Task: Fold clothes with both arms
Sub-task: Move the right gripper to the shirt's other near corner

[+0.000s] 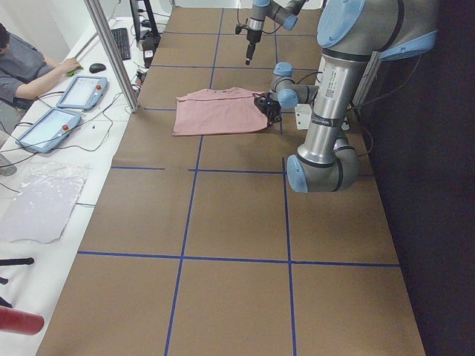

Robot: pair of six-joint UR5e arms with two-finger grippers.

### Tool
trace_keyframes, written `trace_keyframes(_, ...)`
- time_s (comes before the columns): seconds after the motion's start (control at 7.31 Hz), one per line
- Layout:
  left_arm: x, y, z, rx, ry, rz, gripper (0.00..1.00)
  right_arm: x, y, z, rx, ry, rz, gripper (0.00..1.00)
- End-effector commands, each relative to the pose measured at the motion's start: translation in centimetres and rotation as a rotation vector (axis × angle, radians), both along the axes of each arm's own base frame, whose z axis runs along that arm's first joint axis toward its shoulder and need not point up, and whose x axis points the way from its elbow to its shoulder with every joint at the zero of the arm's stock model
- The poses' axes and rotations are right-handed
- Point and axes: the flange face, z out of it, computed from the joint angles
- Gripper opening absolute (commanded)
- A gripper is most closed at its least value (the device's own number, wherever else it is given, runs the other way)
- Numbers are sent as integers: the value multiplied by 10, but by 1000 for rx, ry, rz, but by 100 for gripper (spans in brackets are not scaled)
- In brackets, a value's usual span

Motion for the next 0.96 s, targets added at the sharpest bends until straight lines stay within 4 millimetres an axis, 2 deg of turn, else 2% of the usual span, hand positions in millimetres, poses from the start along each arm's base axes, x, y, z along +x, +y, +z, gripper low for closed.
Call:
trace_keyframes(0.0, -7, -2, -4, 26, -6, 17, 0, -34, 11, -23, -118, 30, 19, 100)
trace_keyframes(0.27, -8, -4, -4, 26, -6, 14, 0, -86, 24, -40, -247, 1, 48, 100)
trace_keyframes(0.41, -8, -5, -3, 26, -6, 12, 0, -107, 32, -40, -284, 9, 45, 100)
trace_keyframes(0.55, -8, -5, -3, 26, -6, 12, 0, -122, 35, -35, -338, 68, 67, 100)
trace_keyframes(0.82, -6, -4, -2, 28, -8, 14, 0, -148, 35, -33, -299, 151, 150, 100)
